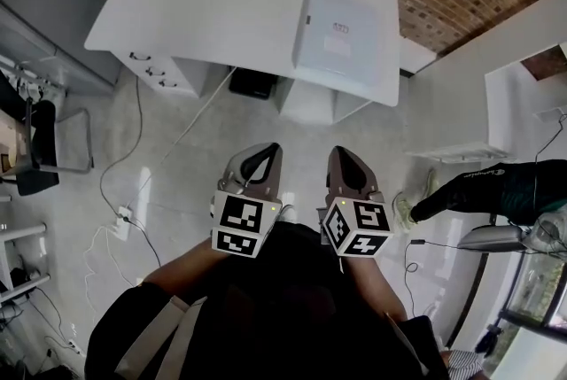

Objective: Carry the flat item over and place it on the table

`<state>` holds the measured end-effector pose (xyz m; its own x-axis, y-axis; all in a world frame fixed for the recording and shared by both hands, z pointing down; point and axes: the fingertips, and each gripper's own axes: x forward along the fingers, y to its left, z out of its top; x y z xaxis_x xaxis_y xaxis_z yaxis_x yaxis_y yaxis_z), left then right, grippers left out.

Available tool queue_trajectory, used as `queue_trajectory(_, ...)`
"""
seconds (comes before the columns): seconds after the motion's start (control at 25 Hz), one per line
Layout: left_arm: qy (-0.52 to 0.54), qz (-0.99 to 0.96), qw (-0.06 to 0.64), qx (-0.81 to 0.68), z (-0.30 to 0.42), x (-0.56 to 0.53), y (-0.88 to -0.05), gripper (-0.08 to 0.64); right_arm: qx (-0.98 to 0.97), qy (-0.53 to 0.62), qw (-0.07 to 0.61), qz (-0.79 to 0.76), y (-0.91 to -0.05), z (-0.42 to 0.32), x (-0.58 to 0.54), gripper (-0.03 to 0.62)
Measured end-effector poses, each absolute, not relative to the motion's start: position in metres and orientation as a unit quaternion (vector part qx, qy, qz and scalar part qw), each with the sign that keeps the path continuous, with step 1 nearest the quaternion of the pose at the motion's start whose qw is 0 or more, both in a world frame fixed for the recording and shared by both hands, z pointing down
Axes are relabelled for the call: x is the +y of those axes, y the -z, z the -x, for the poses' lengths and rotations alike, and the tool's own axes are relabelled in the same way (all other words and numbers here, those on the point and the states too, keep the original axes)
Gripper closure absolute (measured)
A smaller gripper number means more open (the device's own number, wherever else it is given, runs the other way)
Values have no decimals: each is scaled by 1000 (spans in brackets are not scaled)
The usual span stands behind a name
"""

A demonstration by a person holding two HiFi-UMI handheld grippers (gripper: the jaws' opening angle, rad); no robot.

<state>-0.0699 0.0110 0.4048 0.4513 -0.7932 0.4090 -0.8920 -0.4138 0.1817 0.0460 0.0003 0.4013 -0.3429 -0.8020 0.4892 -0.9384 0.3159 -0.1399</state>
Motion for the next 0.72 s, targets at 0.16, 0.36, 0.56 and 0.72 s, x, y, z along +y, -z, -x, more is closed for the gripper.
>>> queue_trajectory(0.16, -133, -824, 180, -520, 47, 30, -395, 558, -801, -196, 153, -544, -392, -70, 20, 592)
queue_trajectory(0.36, -131, -815, 175, -537, 22, 51, -387, 558, -813, -188, 140, -534, -385, -95, 45, 592)
queue_trajectory(0.56, -131, -801, 166, -560, 7, 74, -384, 558, -826, -187, 138, -514, -390, -110, 70, 592)
queue_trajectory(0.72, -140, -788, 168, -575, 5, 93, -391, 558, -837, -180, 148, -495, -399, -112, 83, 592)
